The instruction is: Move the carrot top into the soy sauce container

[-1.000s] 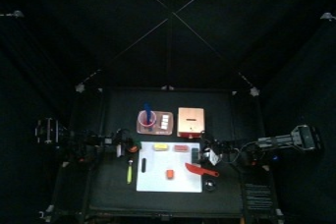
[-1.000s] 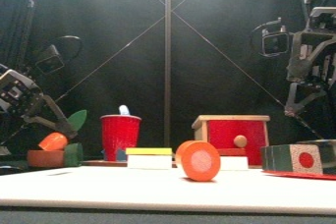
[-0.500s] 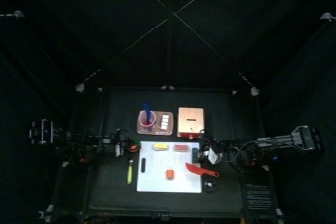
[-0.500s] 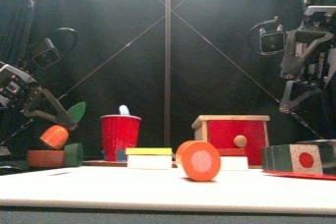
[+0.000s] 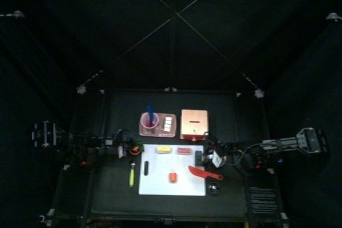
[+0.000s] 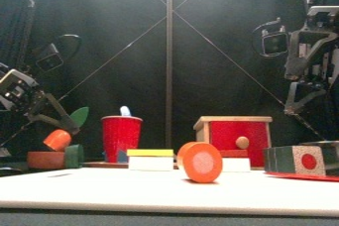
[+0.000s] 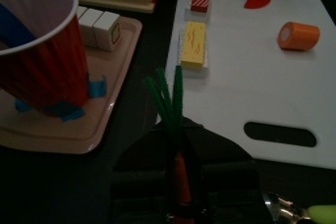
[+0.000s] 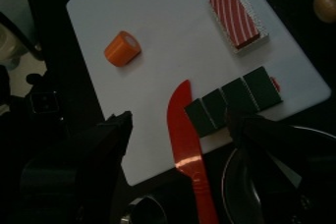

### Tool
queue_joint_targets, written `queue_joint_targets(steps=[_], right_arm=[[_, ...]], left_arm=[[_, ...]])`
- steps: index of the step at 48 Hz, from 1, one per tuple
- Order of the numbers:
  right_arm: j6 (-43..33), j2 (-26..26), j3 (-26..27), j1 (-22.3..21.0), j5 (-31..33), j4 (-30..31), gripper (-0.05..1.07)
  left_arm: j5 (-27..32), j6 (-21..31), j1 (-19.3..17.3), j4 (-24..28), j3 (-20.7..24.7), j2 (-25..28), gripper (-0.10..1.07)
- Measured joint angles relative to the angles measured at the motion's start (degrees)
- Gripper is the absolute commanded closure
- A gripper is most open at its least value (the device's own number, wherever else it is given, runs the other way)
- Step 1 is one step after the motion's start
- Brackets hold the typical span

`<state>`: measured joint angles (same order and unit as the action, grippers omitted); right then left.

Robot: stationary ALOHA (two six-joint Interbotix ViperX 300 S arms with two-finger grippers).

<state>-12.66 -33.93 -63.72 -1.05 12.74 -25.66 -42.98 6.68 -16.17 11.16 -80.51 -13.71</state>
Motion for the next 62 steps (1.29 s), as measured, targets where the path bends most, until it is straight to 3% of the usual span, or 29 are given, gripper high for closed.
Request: queue_joint_targets(steps=[15,25,44,62], right_arm=[[0.0,0.0,0.0,-0.09,0.0,-0.09,-0.02],[0.09,0.18,0.0,-0.09,0.0,-0.09,-0.02],[0.0,0.26,0.18,-0.09,0.0,-0.09,-0.02],[0.09,1.14,0.7,-0.18,0.0,0.0,-0.02]], left_arm=[[-0.09,0.53,0.18,-0.09,1.49,4.31,0.32],[-0.09,0.88,0.26,-1.14,2.02,4.39,0.29],[0.7,0.88,2.9,-4.39,0.44,-0.97,0.29],[3.16,0.7,4.75,-5.62,-2.11,-10.81,0.28]])
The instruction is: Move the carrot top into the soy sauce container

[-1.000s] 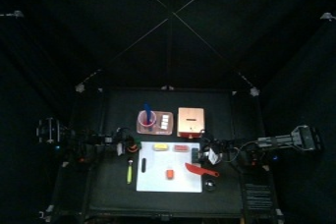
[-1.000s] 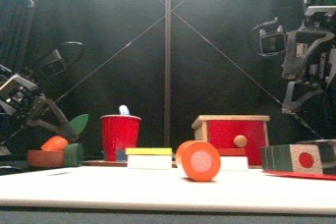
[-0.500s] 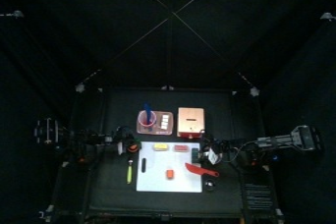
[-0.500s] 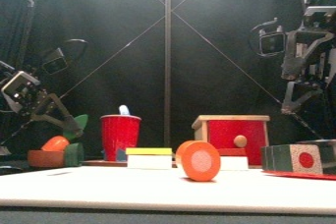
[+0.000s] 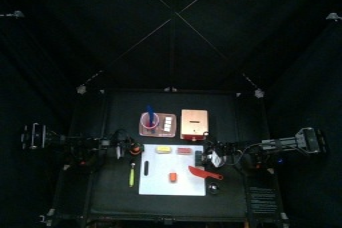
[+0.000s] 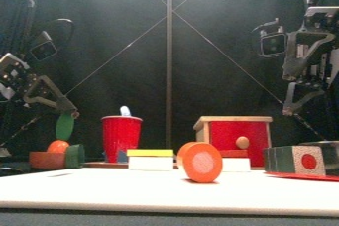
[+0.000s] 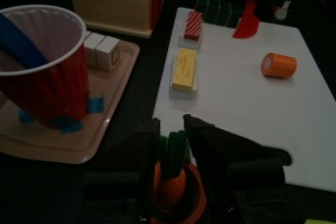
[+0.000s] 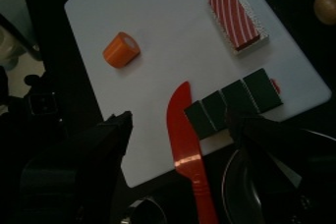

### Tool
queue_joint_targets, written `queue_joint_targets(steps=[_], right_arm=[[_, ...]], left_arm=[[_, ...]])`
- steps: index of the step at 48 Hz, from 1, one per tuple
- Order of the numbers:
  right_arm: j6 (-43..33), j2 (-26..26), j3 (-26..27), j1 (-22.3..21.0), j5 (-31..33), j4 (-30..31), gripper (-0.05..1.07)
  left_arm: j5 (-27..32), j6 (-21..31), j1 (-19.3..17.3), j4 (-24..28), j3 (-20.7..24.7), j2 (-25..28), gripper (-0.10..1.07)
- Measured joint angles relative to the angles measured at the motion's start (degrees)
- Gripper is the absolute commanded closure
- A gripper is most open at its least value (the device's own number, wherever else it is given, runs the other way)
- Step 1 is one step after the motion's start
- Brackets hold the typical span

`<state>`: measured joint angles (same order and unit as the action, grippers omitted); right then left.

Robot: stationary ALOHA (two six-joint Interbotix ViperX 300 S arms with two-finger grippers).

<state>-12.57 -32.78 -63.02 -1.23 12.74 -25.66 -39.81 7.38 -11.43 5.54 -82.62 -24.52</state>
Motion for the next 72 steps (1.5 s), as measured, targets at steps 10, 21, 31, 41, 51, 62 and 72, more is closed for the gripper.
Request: queue_joint_targets(steps=[10,21,31,41,51,62,72], right_arm=[[-0.09,0.7,0.18,0.0,0.0,0.0,-0.02],[0.0,1.05,0.35,0.0,0.0,0.0,-0.02],[0.09,1.14,0.35,0.0,-0.44,1.14,-0.02],[0.18,1.14,0.44,0.0,-3.25,4.92,-0.02],[0.26,1.14,0.79,0.0,-7.03,10.28,-0.02],[0.26,1.05,1.93,0.0,-9.14,15.56,-0.02],[0.18,0.88,2.29,0.0,-9.32,17.14,-0.02]], left_arm=[[4.66,0.0,0.0,-0.09,-0.97,-6.24,0.28],[8.17,-0.26,0.26,-0.09,-0.7,-13.01,0.28],[8.79,0.0,2.9,1.93,2.9,-14.85,0.28],[12.74,0.26,6.06,1.67,9.23,-12.48,0.3],[14.77,0.26,10.2,-3.43,15.91,-8.7,0.3],[14.06,0.18,12.92,-9.93,19.34,-2.37,0.3],[10.72,0.09,14.94,-9.67,22.15,3.16,0.3]])
